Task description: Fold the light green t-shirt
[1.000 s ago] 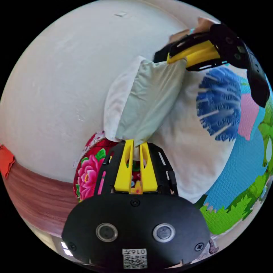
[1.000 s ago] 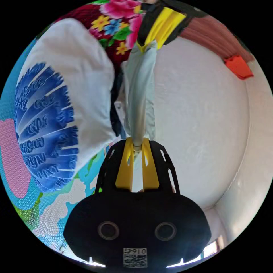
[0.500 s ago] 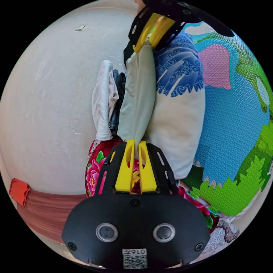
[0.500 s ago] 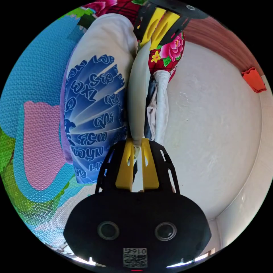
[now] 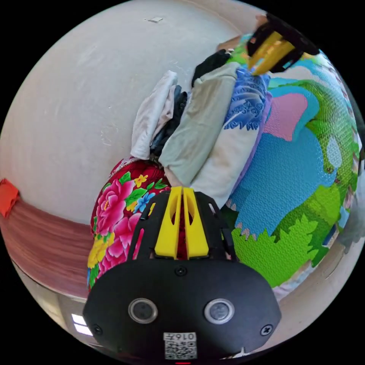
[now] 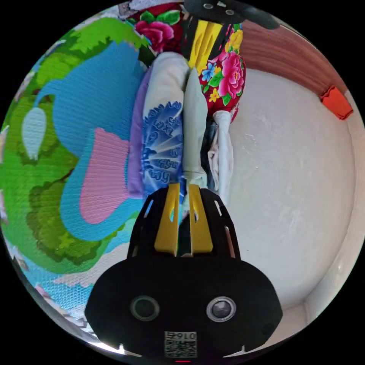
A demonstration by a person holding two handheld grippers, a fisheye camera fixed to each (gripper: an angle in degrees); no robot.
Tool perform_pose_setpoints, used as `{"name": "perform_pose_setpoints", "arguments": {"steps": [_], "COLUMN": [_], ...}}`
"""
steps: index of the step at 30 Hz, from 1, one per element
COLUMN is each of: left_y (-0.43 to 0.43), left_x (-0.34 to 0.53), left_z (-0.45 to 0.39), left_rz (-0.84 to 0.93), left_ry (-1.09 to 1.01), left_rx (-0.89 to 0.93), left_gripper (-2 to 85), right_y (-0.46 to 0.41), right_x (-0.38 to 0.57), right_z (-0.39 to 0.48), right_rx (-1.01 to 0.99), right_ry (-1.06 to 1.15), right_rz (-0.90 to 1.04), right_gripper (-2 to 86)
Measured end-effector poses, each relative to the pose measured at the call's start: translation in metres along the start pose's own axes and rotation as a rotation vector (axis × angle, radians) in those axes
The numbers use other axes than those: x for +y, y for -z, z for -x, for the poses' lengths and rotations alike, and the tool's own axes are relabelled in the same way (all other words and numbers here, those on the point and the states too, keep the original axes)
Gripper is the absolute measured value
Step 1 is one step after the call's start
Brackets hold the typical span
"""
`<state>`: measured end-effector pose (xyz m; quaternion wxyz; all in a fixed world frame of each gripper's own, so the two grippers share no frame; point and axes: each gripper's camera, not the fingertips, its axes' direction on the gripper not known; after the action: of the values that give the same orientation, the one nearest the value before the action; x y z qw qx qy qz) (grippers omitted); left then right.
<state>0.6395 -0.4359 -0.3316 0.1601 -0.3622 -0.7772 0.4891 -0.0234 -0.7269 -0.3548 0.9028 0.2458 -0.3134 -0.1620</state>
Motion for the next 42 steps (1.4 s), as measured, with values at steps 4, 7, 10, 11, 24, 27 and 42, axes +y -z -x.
{"name": "perform_pose_setpoints", "arguments": {"steps": [4, 7, 10, 11, 24, 27, 42], "left_y": [0.022, 0.008, -0.031, -0.049, -0.087, -0.05, 0.089], "left_x": [0.019, 0.012, -0.019, -0.03, -0.018, -0.057, -0.352], "left_z": [0.068, 0.114, 0.121, 0.116, 0.055, 0.037, -0.206], "left_rz": [-0.176, -0.309, -0.256, -0.173, -0.099, -0.125, -0.302], "left_ry": [0.429, 0.689, 0.757, 0.787, 0.982, 0.871, 0.298], "left_rx": [0.156, 0.448, 0.565, 0.547, 0.544, 0.428, 0.08], "left_gripper": [-0.9, -1.0, -1.0, -1.0, -1.0, -1.0, -1.0], "right_y": [0.027, 0.009, -0.039, -0.059, -0.113, -0.097, -0.029], "right_x": [0.071, 0.107, 0.115, 0.114, 0.238, 0.276, 0.559], "right_z": [-0.068, -0.171, -0.242, -0.256, -0.256, -0.278, -0.323], "right_rx": [-0.256, -0.427, -0.667, -0.664, -0.673, -0.658, -0.074], "right_ry": [-0.176, -0.527, -0.713, -0.767, -0.923, -0.969, -1.114], "right_rz": [-0.199, -0.321, -0.372, -0.333, -0.299, -0.306, -0.049], "right_gripper": [0.1, -0.3, -0.4, -0.4, -0.4, -0.4, -0.3]}}
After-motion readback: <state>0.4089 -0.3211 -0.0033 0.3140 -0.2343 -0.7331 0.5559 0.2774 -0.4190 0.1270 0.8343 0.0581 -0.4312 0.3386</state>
